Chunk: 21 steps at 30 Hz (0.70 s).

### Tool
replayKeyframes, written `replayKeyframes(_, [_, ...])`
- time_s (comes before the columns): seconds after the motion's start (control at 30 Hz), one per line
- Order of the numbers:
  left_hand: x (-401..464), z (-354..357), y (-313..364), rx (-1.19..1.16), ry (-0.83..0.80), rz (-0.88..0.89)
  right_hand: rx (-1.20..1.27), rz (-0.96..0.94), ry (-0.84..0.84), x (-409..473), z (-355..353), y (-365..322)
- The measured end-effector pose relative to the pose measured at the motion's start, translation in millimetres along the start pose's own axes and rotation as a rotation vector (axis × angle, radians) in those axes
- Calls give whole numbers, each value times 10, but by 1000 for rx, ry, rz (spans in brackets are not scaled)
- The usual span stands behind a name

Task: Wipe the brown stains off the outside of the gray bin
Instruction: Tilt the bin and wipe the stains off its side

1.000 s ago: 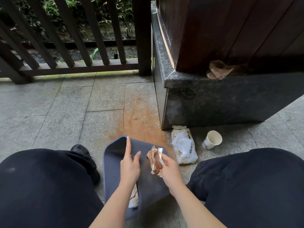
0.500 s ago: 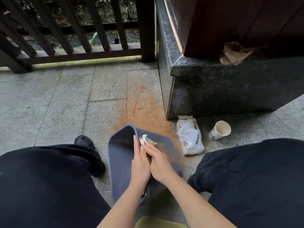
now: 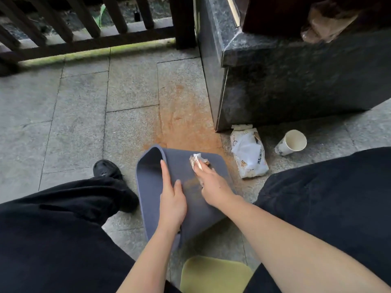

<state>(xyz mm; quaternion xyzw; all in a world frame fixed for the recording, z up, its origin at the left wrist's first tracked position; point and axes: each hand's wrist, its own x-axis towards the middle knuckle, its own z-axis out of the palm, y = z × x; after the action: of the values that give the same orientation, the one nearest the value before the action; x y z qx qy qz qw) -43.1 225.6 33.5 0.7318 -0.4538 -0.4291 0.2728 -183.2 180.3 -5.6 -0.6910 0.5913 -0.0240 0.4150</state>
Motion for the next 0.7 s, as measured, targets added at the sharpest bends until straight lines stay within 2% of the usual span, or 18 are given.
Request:
replayKeyframes(0.3, [-16,137,225,97,-2,33,99,312,50,239,-31,637])
replayKeyframes(0.47, [-8,201,227,134,12,62,274,500,72,397,20,884])
replayKeyframes(0.63, [82,90,75,130,7,92,346,538,102,479,-26,732])
replayKeyframes(0.7, [124,-21,21,137,2,82,307,418,126,430,-28,453])
